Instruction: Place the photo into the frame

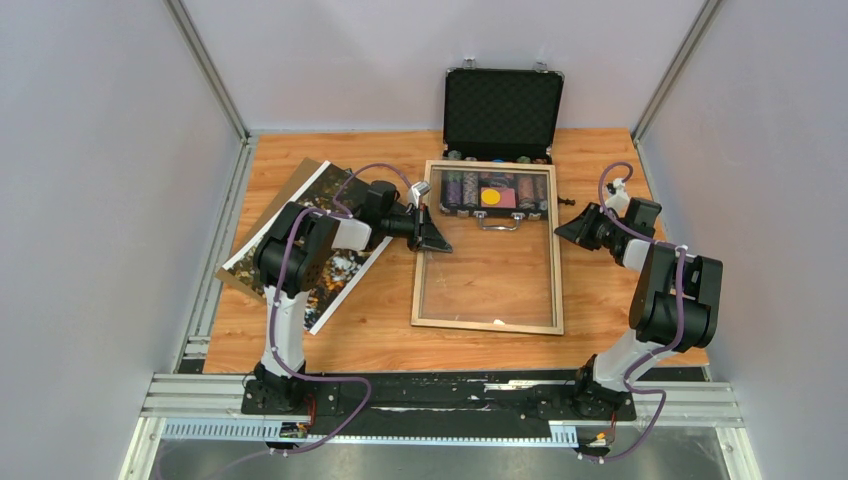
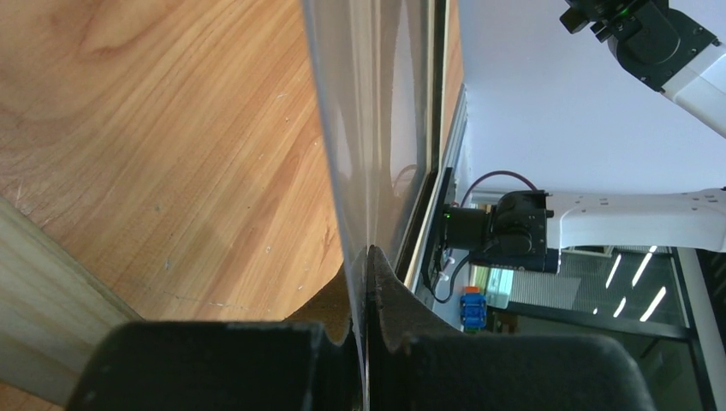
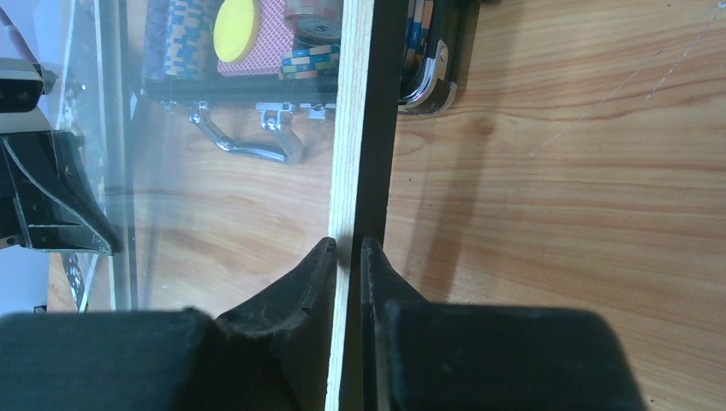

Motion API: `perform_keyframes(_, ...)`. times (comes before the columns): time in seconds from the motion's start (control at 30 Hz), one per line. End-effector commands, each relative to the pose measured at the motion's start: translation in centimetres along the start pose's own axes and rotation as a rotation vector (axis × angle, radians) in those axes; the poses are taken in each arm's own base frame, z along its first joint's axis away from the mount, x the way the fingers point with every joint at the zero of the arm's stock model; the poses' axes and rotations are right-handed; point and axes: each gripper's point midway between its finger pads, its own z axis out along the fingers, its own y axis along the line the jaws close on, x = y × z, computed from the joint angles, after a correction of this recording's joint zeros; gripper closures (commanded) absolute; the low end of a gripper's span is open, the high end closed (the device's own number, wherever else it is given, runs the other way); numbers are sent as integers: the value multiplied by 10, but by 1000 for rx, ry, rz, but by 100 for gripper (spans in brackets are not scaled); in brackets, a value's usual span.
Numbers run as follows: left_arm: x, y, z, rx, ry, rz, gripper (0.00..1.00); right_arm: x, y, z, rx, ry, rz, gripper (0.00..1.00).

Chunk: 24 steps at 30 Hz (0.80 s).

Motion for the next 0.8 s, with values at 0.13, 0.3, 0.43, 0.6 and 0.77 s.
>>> perform_keyframes(0.13, -6, -16, 7, 35, 9, 76, 100, -11, 8, 1, -32, -15, -48, 86)
perform_keyframes(0.3, -7, -18, 8, 33, 9, 91, 100, -10, 8, 2, -31, -13, -47, 86)
perform_keyframes(0.43, -8, -19, 9, 27, 10, 102, 100, -11, 8, 2, -30, -15, -49, 86)
perform_keyframes(0.6, -7, -19, 9, 10, 13, 126, 100, -10, 9, 2, -31, -13, -51, 86)
perform_keyframes(0.77, -9, -24, 9, -2, 8, 163, 100, -10, 8, 3, -28, -11, -51, 86)
